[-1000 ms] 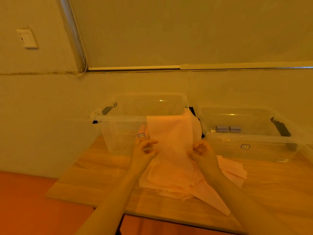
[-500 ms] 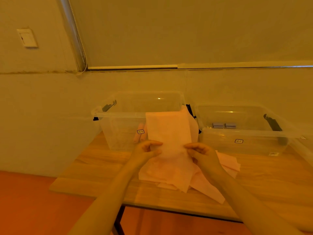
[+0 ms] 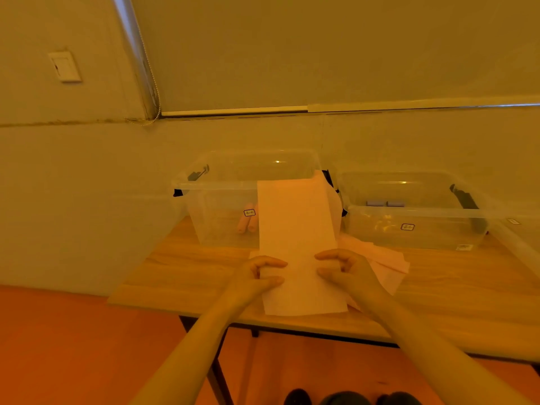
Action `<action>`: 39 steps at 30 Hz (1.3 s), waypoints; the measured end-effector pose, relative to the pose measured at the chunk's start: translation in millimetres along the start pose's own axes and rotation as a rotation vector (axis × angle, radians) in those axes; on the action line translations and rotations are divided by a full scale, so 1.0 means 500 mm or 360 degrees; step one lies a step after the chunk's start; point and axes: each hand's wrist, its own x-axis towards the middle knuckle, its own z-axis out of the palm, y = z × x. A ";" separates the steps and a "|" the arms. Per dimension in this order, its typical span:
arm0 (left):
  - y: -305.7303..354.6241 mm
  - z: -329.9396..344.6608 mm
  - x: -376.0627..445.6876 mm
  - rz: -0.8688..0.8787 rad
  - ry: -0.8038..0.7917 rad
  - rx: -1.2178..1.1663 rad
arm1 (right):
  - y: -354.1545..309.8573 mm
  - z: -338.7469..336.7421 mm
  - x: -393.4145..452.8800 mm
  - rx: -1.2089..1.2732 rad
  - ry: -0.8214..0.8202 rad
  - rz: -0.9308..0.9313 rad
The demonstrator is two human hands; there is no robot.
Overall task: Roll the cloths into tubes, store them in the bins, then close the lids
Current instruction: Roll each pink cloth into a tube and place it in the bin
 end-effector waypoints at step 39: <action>-0.083 0.018 -0.044 -0.0075 0.0072 0.0162 | 0.120 -0.058 -0.035 0.0129 -0.0031 -0.0016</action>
